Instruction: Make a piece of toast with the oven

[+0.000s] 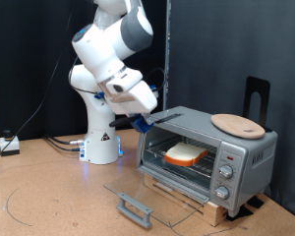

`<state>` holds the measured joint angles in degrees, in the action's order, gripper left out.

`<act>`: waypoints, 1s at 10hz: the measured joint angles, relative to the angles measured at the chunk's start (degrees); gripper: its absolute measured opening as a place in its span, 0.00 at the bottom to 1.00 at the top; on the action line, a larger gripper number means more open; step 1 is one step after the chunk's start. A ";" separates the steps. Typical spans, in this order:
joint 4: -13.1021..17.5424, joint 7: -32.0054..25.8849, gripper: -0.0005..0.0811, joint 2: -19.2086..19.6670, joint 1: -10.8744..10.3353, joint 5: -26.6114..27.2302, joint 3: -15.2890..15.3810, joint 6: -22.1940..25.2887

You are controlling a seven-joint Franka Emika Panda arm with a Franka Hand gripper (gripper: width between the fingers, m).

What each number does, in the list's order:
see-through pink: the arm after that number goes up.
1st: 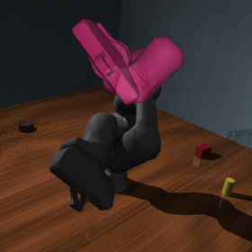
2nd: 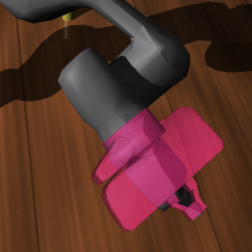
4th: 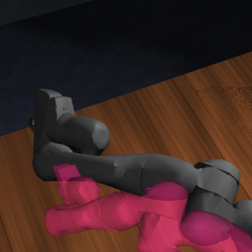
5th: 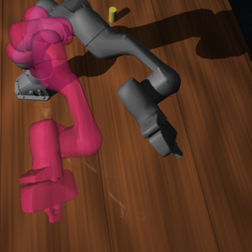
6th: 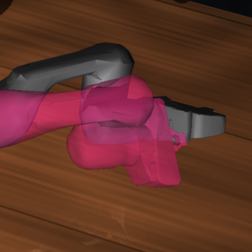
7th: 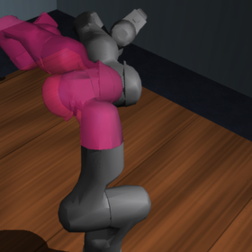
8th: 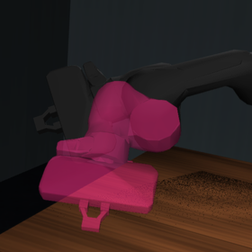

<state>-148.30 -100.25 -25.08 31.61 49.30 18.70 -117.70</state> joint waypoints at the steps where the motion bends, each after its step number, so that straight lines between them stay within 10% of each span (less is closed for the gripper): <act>1: 0.05 1.01 0.57 -2.04 -0.05 0.05 0.03 1.39; 10: -2.90 0.89 0.57 -9.30 -7.05 3.66 2.58 16.28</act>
<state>-151.20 -99.35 -34.38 24.56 52.97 21.28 -101.41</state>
